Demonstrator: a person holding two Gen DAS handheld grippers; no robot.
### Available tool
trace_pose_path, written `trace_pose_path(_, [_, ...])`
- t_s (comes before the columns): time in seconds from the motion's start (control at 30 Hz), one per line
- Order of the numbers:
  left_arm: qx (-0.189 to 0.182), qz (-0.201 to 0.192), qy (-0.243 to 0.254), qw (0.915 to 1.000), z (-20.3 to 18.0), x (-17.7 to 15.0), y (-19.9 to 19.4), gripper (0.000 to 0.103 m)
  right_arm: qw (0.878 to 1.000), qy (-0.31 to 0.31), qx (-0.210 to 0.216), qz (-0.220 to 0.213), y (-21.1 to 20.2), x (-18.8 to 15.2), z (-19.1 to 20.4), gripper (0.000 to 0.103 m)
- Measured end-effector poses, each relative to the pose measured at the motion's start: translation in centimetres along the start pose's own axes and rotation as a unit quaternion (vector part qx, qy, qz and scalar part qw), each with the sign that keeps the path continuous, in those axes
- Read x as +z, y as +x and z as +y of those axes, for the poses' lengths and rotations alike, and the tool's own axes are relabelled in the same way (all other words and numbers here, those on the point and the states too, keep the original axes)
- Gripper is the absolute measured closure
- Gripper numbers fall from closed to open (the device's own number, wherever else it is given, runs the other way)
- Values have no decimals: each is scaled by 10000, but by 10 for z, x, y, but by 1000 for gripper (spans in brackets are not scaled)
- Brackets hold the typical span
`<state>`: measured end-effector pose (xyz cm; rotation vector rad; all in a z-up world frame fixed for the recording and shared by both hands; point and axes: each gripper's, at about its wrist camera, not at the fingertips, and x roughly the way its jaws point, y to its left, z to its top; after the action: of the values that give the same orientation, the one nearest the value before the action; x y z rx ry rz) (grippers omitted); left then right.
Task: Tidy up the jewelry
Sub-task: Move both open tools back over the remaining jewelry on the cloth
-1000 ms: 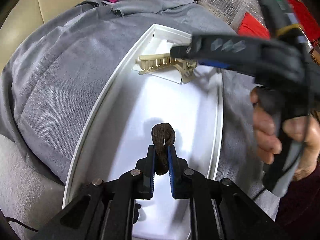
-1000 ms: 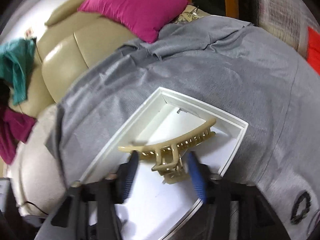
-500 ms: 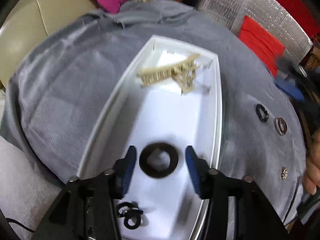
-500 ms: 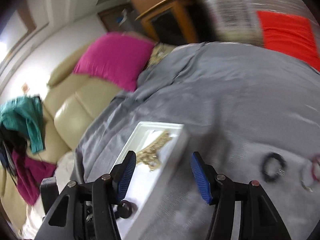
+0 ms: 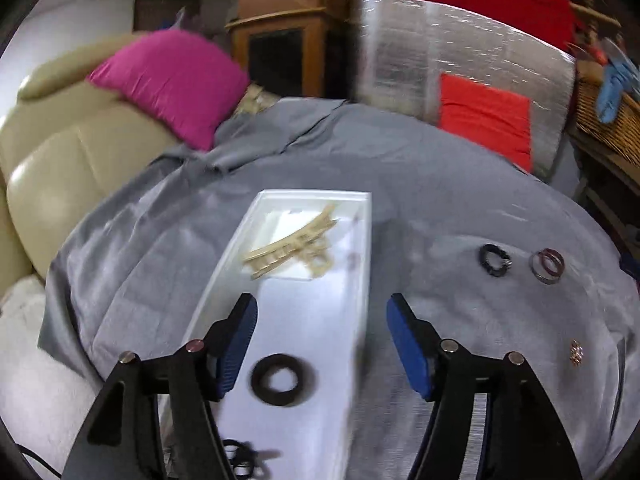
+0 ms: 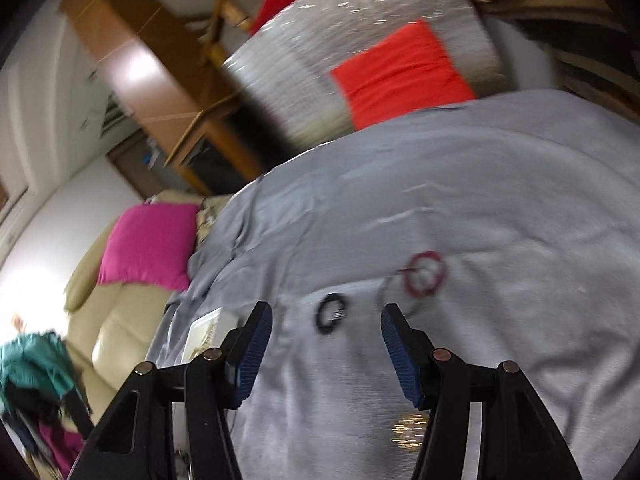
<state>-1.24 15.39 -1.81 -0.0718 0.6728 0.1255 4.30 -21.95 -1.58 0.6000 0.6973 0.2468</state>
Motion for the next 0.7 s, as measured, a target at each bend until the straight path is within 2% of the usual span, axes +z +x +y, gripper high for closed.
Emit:
trace_pose_path(0.17, [-241, 19, 394, 9989, -48, -6, 4, 34, 9982, 491, -300, 154, 7, 3, -35, 43])
trace_pose_path(0.33, [-564, 206, 703, 9957, -95, -14, 10, 34, 9951, 800, -296, 501, 11, -1, -59, 43])
trace_pose_path(0.47, [-757, 436, 775, 9932, -122, -22, 17, 34, 9922, 1022, -180, 689, 13, -6, -70, 45])
trace_pose_path(0.53, [-813, 516, 813, 9920, -132, -24, 21, 34, 9906, 1157, -94, 719, 17, -7, -75, 50])
trace_pose_path(0.7, [-817, 693, 649, 9921, -142, -13, 45, 34, 9880, 1372, 6, 709, 27, -6, -77, 53])
